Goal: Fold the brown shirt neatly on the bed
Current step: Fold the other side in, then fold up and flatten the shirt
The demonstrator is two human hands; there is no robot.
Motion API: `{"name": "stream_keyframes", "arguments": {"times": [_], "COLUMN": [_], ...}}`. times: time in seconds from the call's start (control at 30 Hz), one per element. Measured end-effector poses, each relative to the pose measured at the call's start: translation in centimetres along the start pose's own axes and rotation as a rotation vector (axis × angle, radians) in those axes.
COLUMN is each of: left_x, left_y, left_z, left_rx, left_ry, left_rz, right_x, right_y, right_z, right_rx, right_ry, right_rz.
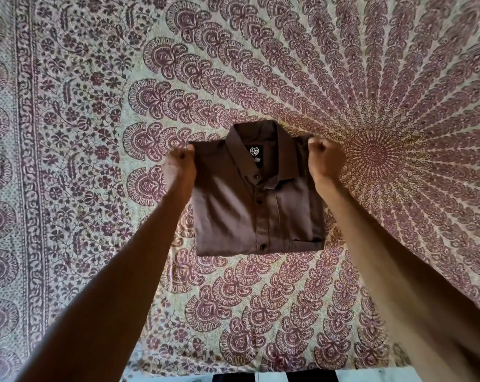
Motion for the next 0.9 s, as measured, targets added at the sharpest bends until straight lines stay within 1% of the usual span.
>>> {"name": "stream_keyframes", "arguments": {"times": [0.03, 0.1, 0.2, 0.33, 0.4, 0.43, 0.47, 0.5, 0.57, 0.6, 0.63, 0.67, 0.7, 0.77, 0.9], "left_x": [-0.2, -0.5, -0.7, -1.1, -1.6, -1.9, -1.9, -2.1, -2.8, -3.5, -4.4, -5.3, -6.1, -6.6, -6.5], "left_y": [-0.5, -1.2, -1.4, -1.1, -1.2, -1.3, -1.0, -0.5, 1.7, 2.9, 4.1, 4.9, 5.2, 4.5, 2.4], "left_z": [-0.2, -0.6, -0.6, 0.0, -0.3, -0.5, -0.5, -0.5, -0.1, -0.1, -0.3, -0.8, -1.5, -2.5, -3.4], "left_rx": [0.000, -0.020, -0.020, 0.022, 0.037, 0.016, -0.048, -0.160, -0.462, -0.588, -0.673, -0.715, -0.725, -0.678, -0.608], "left_ry": [-0.021, -0.063, -0.104, -0.134, -0.168, -0.195, -0.228, -0.256, -0.292, -0.318, -0.360, -0.407, -0.442, -0.464, -0.536], "left_rz": [-0.014, 0.021, 0.100, 0.215, 0.255, 0.279, 0.312, 0.344, 0.357, 0.307, 0.233, 0.162, 0.120, 0.104, 0.131], "right_x": [-0.1, -0.3, -0.4, -0.7, -0.7, -0.6, -0.3, 0.0, 0.2, 0.0, -0.3, -0.6, -1.0, -1.7, -2.3], "right_y": [-0.2, 0.0, 0.7, 0.8, 0.9, 1.1, 1.3, 1.6, 2.4, 2.9, 3.5, 4.1, 4.4, 4.5, 3.9], "right_z": [0.2, 0.0, -0.5, 0.2, 0.4, 0.3, 0.2, 0.1, 0.2, 0.5, 0.9, 1.5, 2.1, 3.0, 3.7], "right_rx": [-0.015, -0.001, 0.094, 0.191, 0.234, 0.263, 0.303, 0.357, 0.477, 0.518, 0.544, 0.556, 0.557, 0.548, 0.522], "right_ry": [0.034, 0.121, 0.232, 0.209, 0.174, 0.150, 0.126, 0.113, 0.141, 0.183, 0.246, 0.325, 0.408, 0.524, 0.599], "right_rz": [0.003, 0.030, 0.083, 0.093, 0.146, 0.190, 0.228, 0.240, 0.159, 0.080, -0.005, -0.083, -0.148, -0.228, -0.234]}}
Point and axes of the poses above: each hand's wrist, its own y-axis away from the middle knuckle, its own x-axis out of the back of the hand, z = x × y, the point moved 3 cm from there along -y, towards the middle knuckle, and after that the axes turned 8 degrees about -y, right-handed, at the moved point
